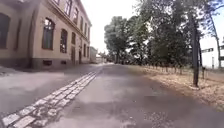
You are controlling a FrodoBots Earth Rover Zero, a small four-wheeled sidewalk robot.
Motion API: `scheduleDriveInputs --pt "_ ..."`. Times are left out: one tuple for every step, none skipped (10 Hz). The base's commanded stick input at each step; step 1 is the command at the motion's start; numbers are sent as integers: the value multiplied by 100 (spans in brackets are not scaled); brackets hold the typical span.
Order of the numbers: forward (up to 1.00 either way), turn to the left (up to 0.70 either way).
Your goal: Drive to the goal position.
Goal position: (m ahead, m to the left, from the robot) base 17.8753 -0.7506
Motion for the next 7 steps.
scheduleDriveInputs --pt "70 0" --pt "70 0" --pt "70 0" --pt "70 0" --pt "70 0" --pt "70 0" --pt "70 0"
